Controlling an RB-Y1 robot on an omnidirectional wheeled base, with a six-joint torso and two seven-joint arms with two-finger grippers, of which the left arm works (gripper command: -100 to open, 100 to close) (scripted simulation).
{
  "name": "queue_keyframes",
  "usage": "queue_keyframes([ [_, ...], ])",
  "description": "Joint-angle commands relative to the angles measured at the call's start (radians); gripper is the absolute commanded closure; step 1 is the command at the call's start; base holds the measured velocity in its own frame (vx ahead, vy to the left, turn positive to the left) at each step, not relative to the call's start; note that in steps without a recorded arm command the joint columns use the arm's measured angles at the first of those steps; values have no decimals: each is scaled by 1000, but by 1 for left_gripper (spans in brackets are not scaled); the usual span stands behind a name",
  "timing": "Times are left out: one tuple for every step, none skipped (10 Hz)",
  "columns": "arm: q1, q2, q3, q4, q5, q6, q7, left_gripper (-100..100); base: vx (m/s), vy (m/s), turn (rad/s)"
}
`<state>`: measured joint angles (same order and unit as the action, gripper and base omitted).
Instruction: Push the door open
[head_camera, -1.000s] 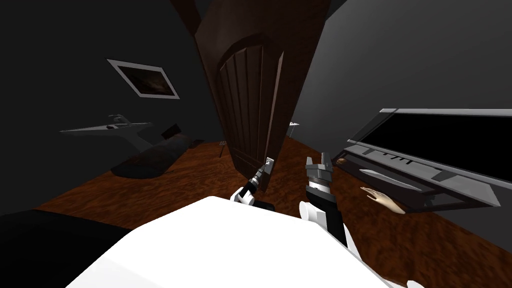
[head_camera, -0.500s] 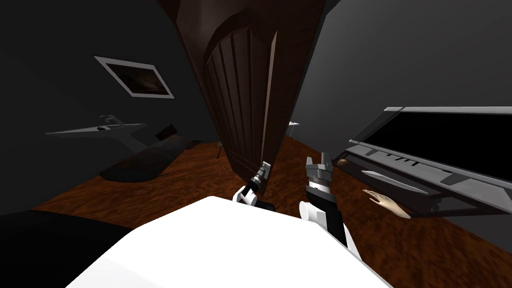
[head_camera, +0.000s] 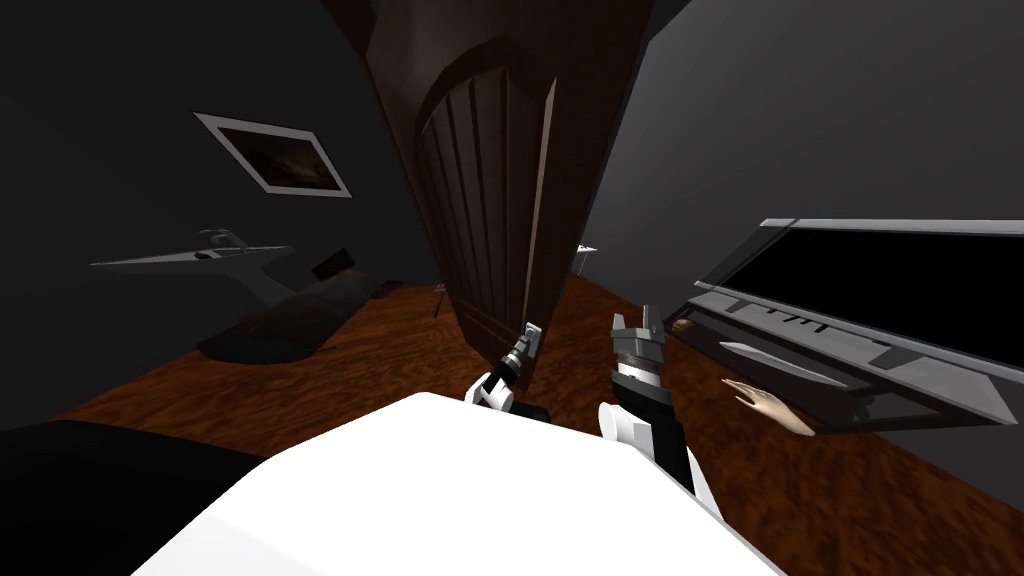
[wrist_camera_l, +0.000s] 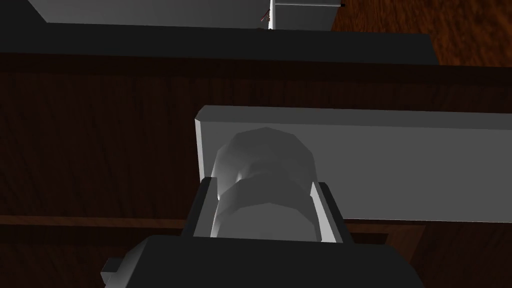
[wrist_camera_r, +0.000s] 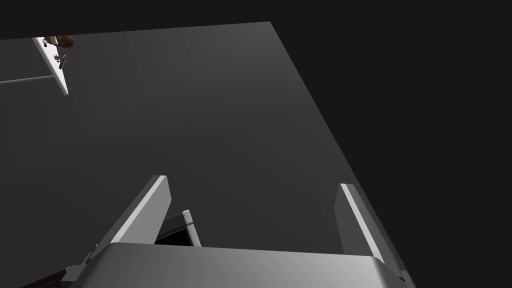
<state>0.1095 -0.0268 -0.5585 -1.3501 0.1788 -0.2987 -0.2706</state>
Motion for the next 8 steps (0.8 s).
queue_keyframes([
  [-10, 20, -6, 7, 4, 1, 4, 100, 81, -54, 240],
  [-17, 29, -9, 11, 6, 2, 7, 100, 161, -75, 252],
  [-24, 37, -13, 16, 9, 3, 10, 100, 177, -76, 205],
  [-33, 45, -18, 22, 11, 3, 13, 100, 184, -106, 252],
  [-37, 48, -20, 24, 13, 4, 15, 100, 147, -117, 170],
  [-47, 53, -25, 31, 16, 5, 19, 100, 126, -88, 282],
  [-52, 54, -28, 34, 18, 5, 21, 100, 128, -70, 249],
  [-61, 55, -33, 40, 21, 6, 25, 100, 148, -90, 274],
])
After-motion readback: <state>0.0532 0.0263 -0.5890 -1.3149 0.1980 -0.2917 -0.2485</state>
